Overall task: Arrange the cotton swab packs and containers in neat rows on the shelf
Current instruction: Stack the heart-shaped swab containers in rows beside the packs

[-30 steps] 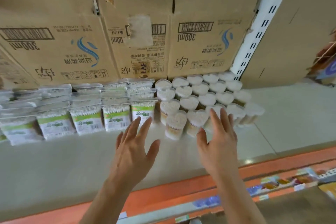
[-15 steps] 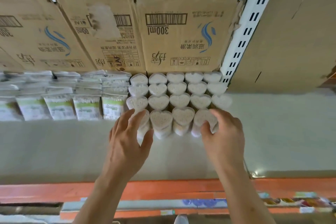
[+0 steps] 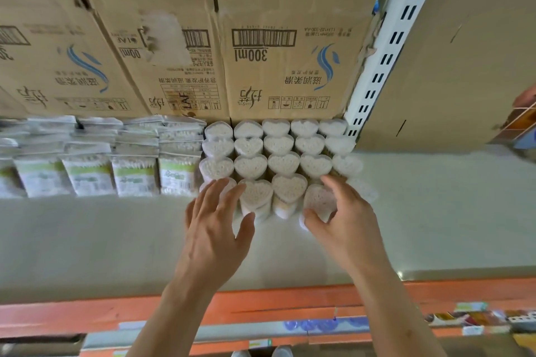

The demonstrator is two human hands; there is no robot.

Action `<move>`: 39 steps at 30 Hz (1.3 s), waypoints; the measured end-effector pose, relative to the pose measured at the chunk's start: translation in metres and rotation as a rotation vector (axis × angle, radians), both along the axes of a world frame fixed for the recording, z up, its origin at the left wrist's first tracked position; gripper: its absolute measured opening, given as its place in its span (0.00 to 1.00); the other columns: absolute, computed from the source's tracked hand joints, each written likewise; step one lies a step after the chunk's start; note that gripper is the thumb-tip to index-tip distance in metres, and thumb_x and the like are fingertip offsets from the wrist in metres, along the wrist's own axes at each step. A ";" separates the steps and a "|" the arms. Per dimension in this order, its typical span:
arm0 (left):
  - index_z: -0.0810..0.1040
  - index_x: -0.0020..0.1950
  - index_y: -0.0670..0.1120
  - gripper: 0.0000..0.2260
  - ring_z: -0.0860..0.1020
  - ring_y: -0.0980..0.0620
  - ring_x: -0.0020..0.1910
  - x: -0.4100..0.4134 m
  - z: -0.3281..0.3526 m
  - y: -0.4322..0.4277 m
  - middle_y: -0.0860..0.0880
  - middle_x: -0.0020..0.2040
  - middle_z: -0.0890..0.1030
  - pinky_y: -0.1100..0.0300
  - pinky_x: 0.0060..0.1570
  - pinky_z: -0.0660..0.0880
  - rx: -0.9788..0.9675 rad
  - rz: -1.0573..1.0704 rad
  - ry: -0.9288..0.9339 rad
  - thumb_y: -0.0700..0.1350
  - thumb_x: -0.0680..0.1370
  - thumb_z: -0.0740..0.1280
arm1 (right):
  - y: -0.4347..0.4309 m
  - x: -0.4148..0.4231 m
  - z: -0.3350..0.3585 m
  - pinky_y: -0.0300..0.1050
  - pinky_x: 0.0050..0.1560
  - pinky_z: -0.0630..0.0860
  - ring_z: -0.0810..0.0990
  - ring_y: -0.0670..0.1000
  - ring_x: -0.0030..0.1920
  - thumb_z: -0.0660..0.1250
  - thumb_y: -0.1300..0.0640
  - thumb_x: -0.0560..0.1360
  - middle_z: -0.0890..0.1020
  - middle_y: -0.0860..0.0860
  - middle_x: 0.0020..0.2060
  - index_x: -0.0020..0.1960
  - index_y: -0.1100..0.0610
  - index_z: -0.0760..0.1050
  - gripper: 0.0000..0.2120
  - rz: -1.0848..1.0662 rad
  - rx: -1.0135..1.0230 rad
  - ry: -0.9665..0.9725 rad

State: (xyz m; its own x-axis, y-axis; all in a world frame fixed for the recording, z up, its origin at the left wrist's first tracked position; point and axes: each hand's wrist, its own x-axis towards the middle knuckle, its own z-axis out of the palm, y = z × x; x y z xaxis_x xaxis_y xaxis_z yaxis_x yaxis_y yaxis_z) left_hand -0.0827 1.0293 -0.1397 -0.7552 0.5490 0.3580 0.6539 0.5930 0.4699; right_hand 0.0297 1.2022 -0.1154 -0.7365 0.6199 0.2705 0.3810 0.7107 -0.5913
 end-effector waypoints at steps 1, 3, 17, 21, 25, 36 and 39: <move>0.74 0.64 0.47 0.22 0.70 0.43 0.66 -0.001 0.001 -0.001 0.44 0.64 0.75 0.46 0.60 0.68 0.010 -0.008 0.001 0.55 0.73 0.59 | 0.000 0.003 0.002 0.45 0.44 0.76 0.79 0.53 0.42 0.72 0.49 0.67 0.81 0.44 0.51 0.66 0.48 0.72 0.28 0.011 -0.008 -0.031; 0.75 0.64 0.48 0.22 0.71 0.45 0.65 -0.004 0.002 -0.003 0.45 0.63 0.75 0.48 0.60 0.67 0.029 -0.025 0.003 0.54 0.73 0.59 | 0.000 0.008 0.005 0.43 0.41 0.72 0.75 0.50 0.37 0.68 0.48 0.67 0.78 0.38 0.40 0.67 0.47 0.71 0.28 0.064 -0.015 -0.107; 0.77 0.60 0.48 0.20 0.71 0.46 0.64 -0.001 0.004 0.001 0.46 0.61 0.77 0.52 0.60 0.63 0.071 -0.044 0.000 0.55 0.73 0.59 | 0.001 0.016 -0.005 0.28 0.51 0.67 0.79 0.50 0.53 0.74 0.63 0.66 0.81 0.51 0.55 0.62 0.56 0.76 0.24 0.051 0.095 0.084; 0.77 0.60 0.48 0.20 0.72 0.45 0.63 0.002 0.004 0.003 0.45 0.60 0.77 0.50 0.60 0.66 0.101 -0.040 -0.016 0.55 0.72 0.59 | 0.000 0.014 -0.005 0.42 0.49 0.72 0.78 0.57 0.48 0.78 0.56 0.64 0.81 0.54 0.49 0.55 0.59 0.79 0.21 -0.067 0.193 0.077; 0.78 0.59 0.48 0.20 0.73 0.44 0.62 0.001 0.005 0.003 0.45 0.60 0.78 0.48 0.59 0.67 0.109 -0.041 -0.010 0.54 0.72 0.60 | -0.004 0.008 -0.011 0.46 0.41 0.74 0.78 0.61 0.42 0.78 0.50 0.65 0.77 0.56 0.44 0.51 0.60 0.80 0.19 -0.193 0.138 -0.018; 0.78 0.58 0.48 0.19 0.73 0.46 0.62 -0.003 0.003 -0.005 0.47 0.60 0.77 0.50 0.59 0.67 0.124 -0.025 0.018 0.54 0.72 0.60 | -0.013 0.002 -0.010 0.41 0.32 0.68 0.80 0.56 0.37 0.76 0.47 0.66 0.79 0.52 0.46 0.46 0.58 0.78 0.17 -0.198 0.178 0.004; 0.79 0.58 0.47 0.19 0.74 0.46 0.62 -0.003 0.002 -0.003 0.48 0.60 0.78 0.52 0.59 0.65 0.108 -0.032 0.037 0.54 0.73 0.60 | -0.012 -0.004 -0.007 0.41 0.33 0.64 0.80 0.57 0.38 0.74 0.41 0.67 0.79 0.51 0.44 0.46 0.57 0.77 0.20 -0.257 0.175 -0.012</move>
State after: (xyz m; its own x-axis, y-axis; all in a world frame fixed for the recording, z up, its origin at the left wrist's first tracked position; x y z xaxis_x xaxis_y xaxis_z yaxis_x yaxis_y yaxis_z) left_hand -0.0861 1.0259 -0.1375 -0.7231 0.5293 0.4438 0.6897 0.5185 0.5054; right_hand 0.0255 1.1900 -0.1222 -0.5657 0.7306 0.3823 0.5673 0.6813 -0.4626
